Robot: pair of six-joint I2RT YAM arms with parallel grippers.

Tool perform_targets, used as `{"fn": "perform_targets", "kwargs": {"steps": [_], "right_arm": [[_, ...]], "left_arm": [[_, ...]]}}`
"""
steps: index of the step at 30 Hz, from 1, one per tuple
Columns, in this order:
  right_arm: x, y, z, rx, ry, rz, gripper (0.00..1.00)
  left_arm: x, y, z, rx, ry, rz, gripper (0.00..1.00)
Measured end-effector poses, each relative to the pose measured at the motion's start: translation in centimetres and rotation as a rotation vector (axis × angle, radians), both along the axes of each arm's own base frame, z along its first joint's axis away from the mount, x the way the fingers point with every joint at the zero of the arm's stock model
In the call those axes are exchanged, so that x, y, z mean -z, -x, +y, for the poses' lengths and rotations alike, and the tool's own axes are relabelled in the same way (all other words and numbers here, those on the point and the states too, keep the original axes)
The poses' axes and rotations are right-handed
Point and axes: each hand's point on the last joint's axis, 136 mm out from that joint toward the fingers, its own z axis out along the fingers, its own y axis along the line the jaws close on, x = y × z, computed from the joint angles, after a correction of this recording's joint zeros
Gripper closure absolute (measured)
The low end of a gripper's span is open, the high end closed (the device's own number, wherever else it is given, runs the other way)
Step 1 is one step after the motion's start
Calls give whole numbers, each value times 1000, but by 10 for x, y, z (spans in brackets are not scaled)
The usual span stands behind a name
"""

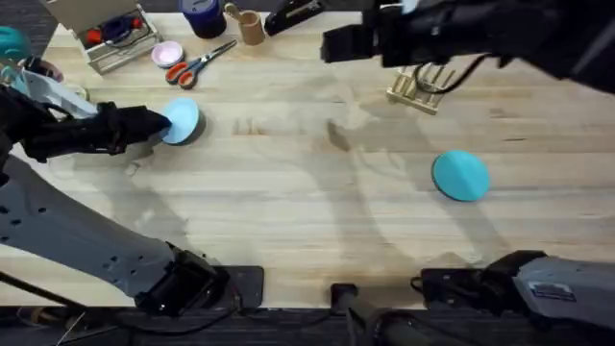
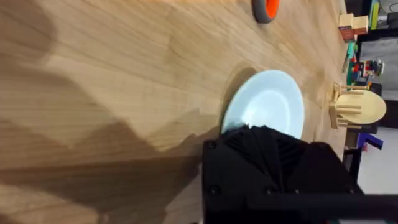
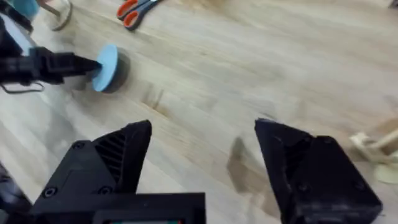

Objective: Pick up the plates from the table one by one and place each into a slot on the dish rack.

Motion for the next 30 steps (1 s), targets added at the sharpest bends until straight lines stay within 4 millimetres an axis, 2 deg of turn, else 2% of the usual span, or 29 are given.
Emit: {"fn": "perform_targets", "kwargs": {"steps": [12,18,25,30], "right_arm": [[51,-9,82,-59,-184,174,7],[75,-7,116,-95,-251,241,9],[95,0,146,-131,-306,318,14],[99,0,177,-176,-317,338,14]], "left_arm": [[0,0,0,0,0,0,960],[0,0,0,0,1,0,961],[0,0,0,0,0,0,960],[0,0,0,0,0,0,961]]}}
